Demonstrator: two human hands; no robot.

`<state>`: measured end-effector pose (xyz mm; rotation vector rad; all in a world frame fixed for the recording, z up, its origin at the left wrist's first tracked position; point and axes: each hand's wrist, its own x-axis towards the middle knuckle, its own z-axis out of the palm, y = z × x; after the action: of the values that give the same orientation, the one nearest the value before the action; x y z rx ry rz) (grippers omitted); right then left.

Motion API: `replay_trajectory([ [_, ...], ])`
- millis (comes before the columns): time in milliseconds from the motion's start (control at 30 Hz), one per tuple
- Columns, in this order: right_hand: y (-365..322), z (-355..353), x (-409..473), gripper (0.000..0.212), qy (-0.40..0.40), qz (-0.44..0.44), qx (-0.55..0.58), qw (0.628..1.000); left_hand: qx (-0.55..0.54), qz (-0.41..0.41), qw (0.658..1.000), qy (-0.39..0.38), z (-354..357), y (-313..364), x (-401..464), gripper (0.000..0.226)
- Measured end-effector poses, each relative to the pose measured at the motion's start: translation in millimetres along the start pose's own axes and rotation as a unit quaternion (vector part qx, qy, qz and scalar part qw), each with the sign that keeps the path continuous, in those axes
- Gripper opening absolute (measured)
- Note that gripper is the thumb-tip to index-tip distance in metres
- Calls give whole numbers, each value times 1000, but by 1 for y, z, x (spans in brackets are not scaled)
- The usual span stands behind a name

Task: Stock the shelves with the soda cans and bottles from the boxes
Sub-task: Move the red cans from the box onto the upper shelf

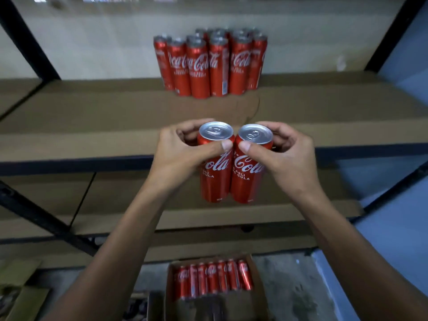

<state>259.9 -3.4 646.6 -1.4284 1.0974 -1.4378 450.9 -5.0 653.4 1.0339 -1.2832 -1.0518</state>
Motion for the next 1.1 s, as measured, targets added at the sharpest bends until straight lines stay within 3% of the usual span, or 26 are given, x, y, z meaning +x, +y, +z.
replay_trajectory([
  [167,-27,4,45,30,9,-59,43,997,-3,64,998,2,5,30,37,32],
  [267,-27,8,70,30,7,-74,44,996,10,83,996,8,5,31,58,32],
  [600,7,18,111,42,-22,-56,30,998,17,86,996,22,0,12,94,32],
  [733,7,17,106,47,-39,-40,21,998,36,89,995,4,-4,6,96,43],
  [900,27,2,92,72,-105,23,-55,993,87,51,995,-10,-13,-24,93,74],
  [1000,39,1,84,70,-126,62,-65,988,130,1,992,-10,-17,-45,84,75],
  [1100,44,8,89,71,-107,62,-84,989,99,-12,995,19,-22,-59,79,72],
])
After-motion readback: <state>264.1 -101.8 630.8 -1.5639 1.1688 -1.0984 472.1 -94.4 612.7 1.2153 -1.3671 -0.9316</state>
